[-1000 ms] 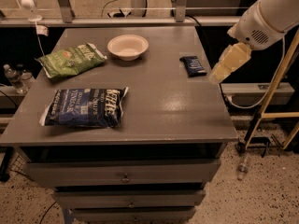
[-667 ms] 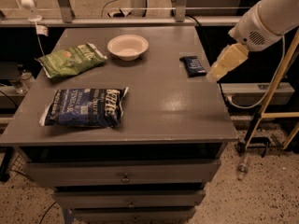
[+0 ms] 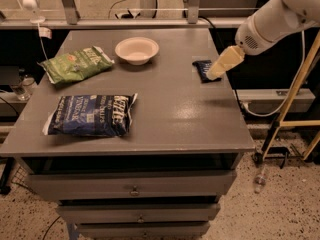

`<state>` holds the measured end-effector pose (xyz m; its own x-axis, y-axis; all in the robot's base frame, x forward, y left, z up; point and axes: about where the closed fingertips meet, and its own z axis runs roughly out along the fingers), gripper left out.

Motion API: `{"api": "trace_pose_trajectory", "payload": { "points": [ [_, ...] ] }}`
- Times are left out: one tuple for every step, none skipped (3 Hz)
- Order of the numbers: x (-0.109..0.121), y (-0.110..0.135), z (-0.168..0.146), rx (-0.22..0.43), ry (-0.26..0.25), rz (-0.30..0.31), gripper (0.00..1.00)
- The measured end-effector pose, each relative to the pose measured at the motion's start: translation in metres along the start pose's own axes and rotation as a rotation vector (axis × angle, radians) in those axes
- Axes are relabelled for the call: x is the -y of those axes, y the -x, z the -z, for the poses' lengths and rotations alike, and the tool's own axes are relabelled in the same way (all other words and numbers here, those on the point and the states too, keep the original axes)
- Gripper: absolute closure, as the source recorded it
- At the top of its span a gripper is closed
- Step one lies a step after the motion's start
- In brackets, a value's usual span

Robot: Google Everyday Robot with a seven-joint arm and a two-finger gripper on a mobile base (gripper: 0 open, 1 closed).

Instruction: Move rxbar blueberry near blue chip bag

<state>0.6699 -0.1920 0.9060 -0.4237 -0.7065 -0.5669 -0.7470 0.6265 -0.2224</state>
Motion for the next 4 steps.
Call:
{"api": "trace_pose_trajectory", "payload": {
  "points": [
    [0.01,0.004,-0.029,-0.02,0.014,-0.023,0.0],
    [0.014,0.005,-0.055,-0.044,0.041,-0.042,0.0],
    [0.014,0.003,-0.071,-0.064,0.06,-0.058,0.0],
    [0.01,0.005,-0.081,-0.078,0.079,-0.065,0.0]
  ]
}}
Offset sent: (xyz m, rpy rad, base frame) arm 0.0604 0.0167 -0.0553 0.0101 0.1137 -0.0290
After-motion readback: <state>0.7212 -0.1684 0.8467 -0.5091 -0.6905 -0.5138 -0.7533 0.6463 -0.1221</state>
